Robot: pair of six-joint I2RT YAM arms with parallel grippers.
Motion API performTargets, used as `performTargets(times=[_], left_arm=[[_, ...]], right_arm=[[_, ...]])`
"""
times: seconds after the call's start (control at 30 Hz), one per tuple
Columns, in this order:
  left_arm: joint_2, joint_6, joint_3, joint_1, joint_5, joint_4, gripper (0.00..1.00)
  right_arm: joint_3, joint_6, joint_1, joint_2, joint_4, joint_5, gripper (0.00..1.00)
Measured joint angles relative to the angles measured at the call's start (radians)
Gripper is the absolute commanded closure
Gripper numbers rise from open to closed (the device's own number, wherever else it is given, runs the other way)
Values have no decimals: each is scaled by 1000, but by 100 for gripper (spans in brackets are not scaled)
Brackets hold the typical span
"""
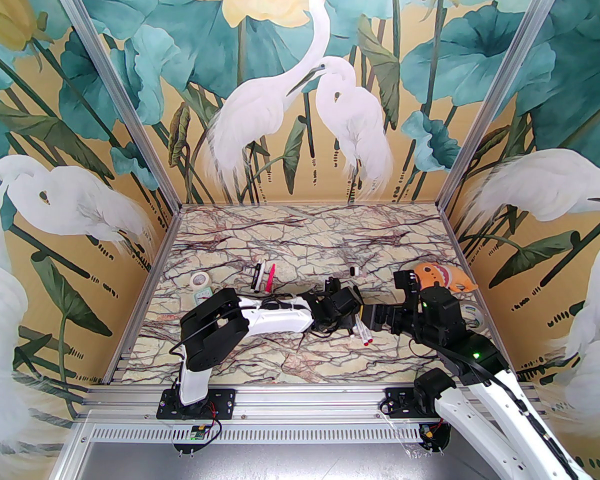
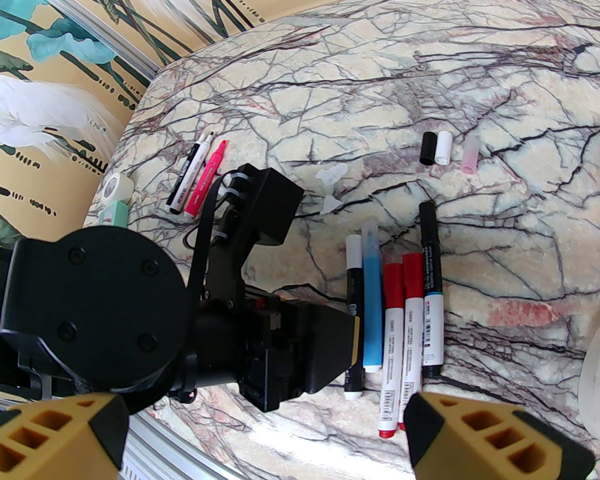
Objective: Open the pen caps
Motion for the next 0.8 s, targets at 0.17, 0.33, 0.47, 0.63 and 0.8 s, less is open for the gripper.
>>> performTargets(times=[0.17,0.33,0.47,0.63,0.8], left_arm=[[23,5,8,15,20,2,55],[28,8,11,32,53,3,56],[27,14,11,43,72,-6,60],[16,26,-6,63,99,-10,65],[-13,81,-22,106,95,-93,70]], right_arm=[[0,0,1,0,2,-12,1],[0,0,1,0,2,-24,1],[0,1,1,0,2,-26,1],[0,3,1,3,2,-27,1],[0,3,1,14,2,-28,1]])
